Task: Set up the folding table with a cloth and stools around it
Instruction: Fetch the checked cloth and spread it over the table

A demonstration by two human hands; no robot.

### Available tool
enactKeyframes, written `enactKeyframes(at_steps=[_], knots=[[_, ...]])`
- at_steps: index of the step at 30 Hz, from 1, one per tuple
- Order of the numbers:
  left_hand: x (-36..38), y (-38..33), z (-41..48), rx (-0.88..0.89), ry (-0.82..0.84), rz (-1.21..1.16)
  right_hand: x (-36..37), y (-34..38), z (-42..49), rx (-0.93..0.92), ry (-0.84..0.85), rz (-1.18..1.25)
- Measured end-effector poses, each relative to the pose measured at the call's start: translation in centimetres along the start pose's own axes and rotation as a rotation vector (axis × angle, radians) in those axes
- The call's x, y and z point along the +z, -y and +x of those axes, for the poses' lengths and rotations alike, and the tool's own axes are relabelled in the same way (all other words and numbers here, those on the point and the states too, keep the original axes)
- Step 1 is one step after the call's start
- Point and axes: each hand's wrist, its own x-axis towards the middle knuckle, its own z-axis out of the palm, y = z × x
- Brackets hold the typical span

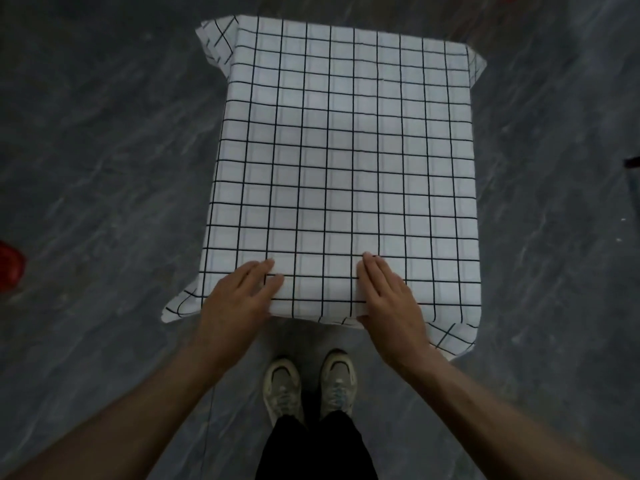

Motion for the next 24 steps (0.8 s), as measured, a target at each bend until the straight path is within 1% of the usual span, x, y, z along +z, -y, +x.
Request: enactKeyframes(at_steps=[5, 7, 10, 13, 15, 19, 21, 23, 24], knots=[[-0.1, 0.7, -1.0, -0.015, -0.095, -0.038, 1.1, 0.3, 0.0, 0.014, -0.068, -0.038], [-0.1, 1.0, -1.6, -0.046, -0.125, -0.064, 0.9, 0.5, 0.0, 0.028, -0.059, -0.028], [0.5, 2.1, -2.6, -0.094, -0.162, -0.098, 0.0, 1.1, 0.0, 0.056, 0.0, 0.0], [0.7, 3.0, -3.3, -0.134, -0.217, -0.126, -0.5, 2.6, 0.3, 0.087, -0.028, 0.106], [0.7, 3.7, -3.8, -0.15, -0.233, -0.143, -0.4, 4.4, 0.5, 0.066, -0.057, 0.16], [1.1, 5.5, -4.5, -0.137, -0.219, -0.167, 0.5, 8.7, 0.7, -0.03, -0.023, 0.165], [1.7, 6.3, -4.5, -0.188, -0.222, -0.269, 1.1, 10.3, 0.8, -0.061, -0.015, 0.144], [1.9, 7.0, -4.3, -0.271, -0.272, -0.304, 1.7, 11.4, 0.9, -0.058, 0.0, 0.113], [1.9, 7.3, -4.3, -0.271, -0.281, -0.31, 1.9, 11.7, 0.9, -0.043, 0.004, 0.104]])
